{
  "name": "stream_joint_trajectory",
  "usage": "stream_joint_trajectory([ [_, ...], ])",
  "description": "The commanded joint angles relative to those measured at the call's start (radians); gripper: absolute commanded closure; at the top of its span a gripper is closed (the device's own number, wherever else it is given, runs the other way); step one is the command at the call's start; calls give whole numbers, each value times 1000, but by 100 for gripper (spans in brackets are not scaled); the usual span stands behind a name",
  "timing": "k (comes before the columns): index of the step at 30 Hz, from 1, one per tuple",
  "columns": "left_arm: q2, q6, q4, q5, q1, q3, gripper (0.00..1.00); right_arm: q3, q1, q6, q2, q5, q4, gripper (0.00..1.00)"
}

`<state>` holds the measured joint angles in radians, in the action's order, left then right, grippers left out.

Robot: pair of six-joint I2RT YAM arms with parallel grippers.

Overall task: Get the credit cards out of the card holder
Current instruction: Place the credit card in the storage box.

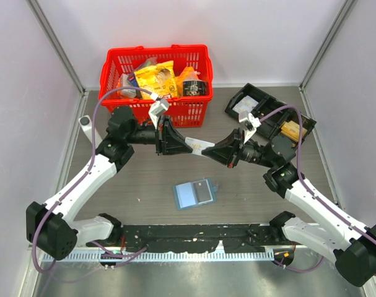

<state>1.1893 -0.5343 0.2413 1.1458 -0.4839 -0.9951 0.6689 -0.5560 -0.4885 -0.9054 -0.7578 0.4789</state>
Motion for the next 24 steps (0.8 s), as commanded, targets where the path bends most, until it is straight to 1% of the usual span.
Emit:
stream_joint_trajectory([
  [1,-2,183,-238,-121,4,-76,68,20,40,14,13,38,-28,99],
  [2,-3,206,-291,-174,4,-83,56,23,48,28,17,44,-49,99],
  [5,-3,238,-374,-331,4,-112,38,31,103,33,20,86,-135,99],
  [7,-10,250,-416,-453,4,-123,32,49,139,47,14,118,-209,99],
  [8,-16,255,-437,-553,2,-128,29,64,162,68,11,159,-274,99],
  [10,-33,254,-476,-728,4,-135,23,87,201,90,-7,211,-353,99],
  [12,-48,257,-525,-890,4,-149,16,95,247,87,-38,270,-397,99],
  [13,-49,254,-554,-981,2,-161,14,101,264,87,-70,300,-413,99],
  [16,-57,251,-622,-1206,4,-192,11,150,350,71,-167,417,-505,99],
  [17,-59,247,-637,-1259,2,-197,10,162,367,65,-218,432,-511,99],
  [20,-76,237,-646,-1359,4,-194,8,236,436,33,-315,485,-514,99],
  [21,-80,237,-645,-1383,2,-192,8,256,442,44,-369,497,-519,99],
  [23,-91,238,-642,-1417,4,-186,7,329,450,68,-449,570,-537,99],
  [24,-94,237,-643,-1428,4,-185,6,387,455,74,-508,595,-560,99],
])
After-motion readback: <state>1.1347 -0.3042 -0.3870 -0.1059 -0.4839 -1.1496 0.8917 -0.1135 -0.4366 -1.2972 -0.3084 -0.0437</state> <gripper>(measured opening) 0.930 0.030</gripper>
